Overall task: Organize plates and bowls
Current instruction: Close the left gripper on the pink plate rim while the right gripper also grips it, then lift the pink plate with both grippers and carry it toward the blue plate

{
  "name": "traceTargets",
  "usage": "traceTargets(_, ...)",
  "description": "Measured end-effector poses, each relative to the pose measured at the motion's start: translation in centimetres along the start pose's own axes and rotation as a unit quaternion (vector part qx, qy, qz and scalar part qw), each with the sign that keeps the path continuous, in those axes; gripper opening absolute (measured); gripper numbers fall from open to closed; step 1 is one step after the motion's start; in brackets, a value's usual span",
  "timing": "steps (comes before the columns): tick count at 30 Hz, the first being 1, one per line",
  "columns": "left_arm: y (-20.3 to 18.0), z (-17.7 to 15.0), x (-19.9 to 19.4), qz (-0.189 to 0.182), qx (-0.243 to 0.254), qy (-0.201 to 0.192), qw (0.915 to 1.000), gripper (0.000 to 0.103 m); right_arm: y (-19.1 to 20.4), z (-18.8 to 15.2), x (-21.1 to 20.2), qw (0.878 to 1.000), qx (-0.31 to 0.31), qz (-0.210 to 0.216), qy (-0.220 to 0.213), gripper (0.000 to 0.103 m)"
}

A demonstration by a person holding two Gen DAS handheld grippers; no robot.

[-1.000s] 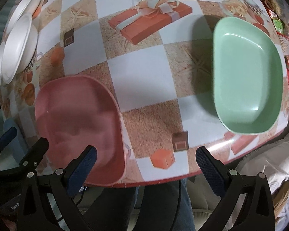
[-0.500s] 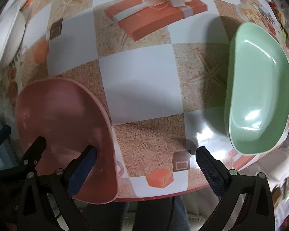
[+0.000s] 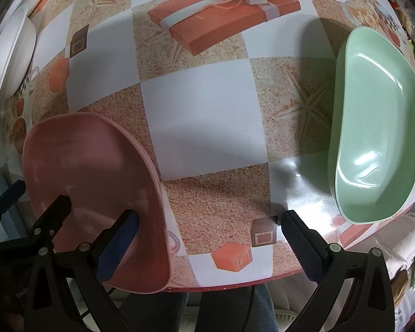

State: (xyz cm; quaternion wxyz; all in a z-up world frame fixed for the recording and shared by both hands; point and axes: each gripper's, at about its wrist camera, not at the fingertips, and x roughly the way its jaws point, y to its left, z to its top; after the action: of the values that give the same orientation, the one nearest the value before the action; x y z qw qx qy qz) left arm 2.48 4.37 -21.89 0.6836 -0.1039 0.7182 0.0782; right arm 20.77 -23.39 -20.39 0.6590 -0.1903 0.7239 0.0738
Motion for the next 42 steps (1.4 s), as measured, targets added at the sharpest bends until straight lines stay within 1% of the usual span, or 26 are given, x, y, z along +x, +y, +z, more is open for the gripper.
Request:
traceTargets(6,0.6,0.8,0.4,-0.001,-0.009,0.022,0.9997,0.103,-0.1,0.6,0.2,1.0,-0.007,-0.001,0.006,0.103)
traceTargets(8,0.2,1.3,0.2,0.001,-0.014,0.028,0.9995,0.101,0.0,0.6,0.2,1.0,-0.013,0.0,0.011,0.102)
traceTargets(10,0.0,1.2,0.0,0.001,-0.008,0.025,0.9997,0.094,0.2,0.2,0.0,1.0,-0.023,-0.004,0.007,0.094)
traceTargets(11,-0.4,1.2,-0.1,0.003,-0.002,0.022,0.9997,0.092,0.3,0.1,-0.1,1.0,-0.026,-0.002,0.004,0.092)
traceTargets(13,-0.7,1.2,-0.2,0.005,0.006,0.018,0.9998,0.085,0.4,0.0,-0.4,1.0,-0.031,-0.003,-0.004,0.079)
traceTargets(14,-0.9,1.3,-0.1,0.005,0.008,0.017,0.9998,0.083,0.4,0.0,-0.6,0.999,-0.032,0.0,-0.007,0.076)
traceTargets(15,-0.9,1.3,0.0,0.003,0.008,0.017,0.9998,0.078,0.4,0.0,-0.8,0.999,-0.033,0.002,-0.011,0.069)
traceTargets(16,-0.9,1.3,0.0,-0.004,0.008,0.017,0.9998,0.071,0.4,0.1,-1.0,0.999,-0.033,0.009,-0.016,0.062)
traceTargets(17,-0.9,1.3,0.0,-0.009,0.008,0.017,0.9998,0.069,0.4,0.2,-1.1,0.999,-0.031,0.015,-0.018,0.058)
traceTargets(19,-1.0,1.3,0.0,-0.01,0.017,0.015,0.9997,0.054,0.3,0.4,-1.4,0.999,-0.029,0.036,-0.022,0.037)
traceTargets(20,-1.2,1.3,0.0,-0.012,0.026,0.014,0.9995,0.048,0.3,0.4,-1.5,0.998,-0.029,0.047,-0.021,0.031)
traceTargets(21,-1.4,1.2,0.0,-0.017,0.034,0.016,0.9992,0.031,0.4,0.5,-1.5,0.998,-0.029,0.056,-0.019,0.024)
traceTargets(22,-2.0,1.5,0.1,-0.021,0.041,0.02,0.9987,0.021,0.5,0.8,-1.5,0.998,-0.031,0.056,-0.019,0.019)
traceTargets(23,-2.3,1.5,0.2,-0.02,0.051,0.026,0.9982,0.021,0.6,0.8,-1.5,0.998,-0.033,0.051,-0.02,0.015)
traceTargets(25,-2.6,1.3,0.5,-0.008,0.063,0.025,0.9977,0.021,0.8,0.9,-1.6,0.998,-0.036,0.044,-0.021,0.015)
traceTargets(29,-2.3,0.7,1.0,-0.013,0.056,0.028,0.998,0.021,1.1,0.7,-1.3,0.998,-0.031,0.047,-0.015,0.015)
traceTargets(30,-2.2,0.4,1.0,-0.011,0.059,0.025,0.9979,0.021,1.3,-0.4,-1.4,0.998,-0.033,0.049,-0.014,0.015)
traceTargets(32,-2.3,0.4,1.1,-0.003,0.063,0.023,0.9977,0.021,1.8,-0.6,-1.6,0.998,-0.04,0.046,-0.013,0.015)
traceTargets(34,-2.0,0.2,1.3,-0.005,0.056,0.02,0.9982,0.021,2.7,-0.9,-1.8,0.998,-0.048,0.042,-0.012,0.015)
traceTargets(35,-2.1,-1.0,1.1,-0.008,0.052,0.019,0.9984,0.021,3.0,-1.0,-1.9,0.998,-0.051,0.042,-0.012,0.015)
traceTargets(39,-1.0,-1.3,0.5,-0.014,0.037,0.013,0.9991,0.021,4.4,-1.3,-2.4,0.997,-0.065,0.042,-0.016,0.015)
traceTargets(40,-0.6,-1.5,0.1,-0.014,0.034,0.011,0.9993,0.021,5.2,-2.0,-2.9,0.997,-0.068,0.041,-0.017,0.015)
traceTargets(42,0.1,-2.0,-0.1,-0.015,0.028,0.005,0.9995,0.021,6.0,-2.3,-3.1,0.996,-0.075,0.039,-0.02,0.015)
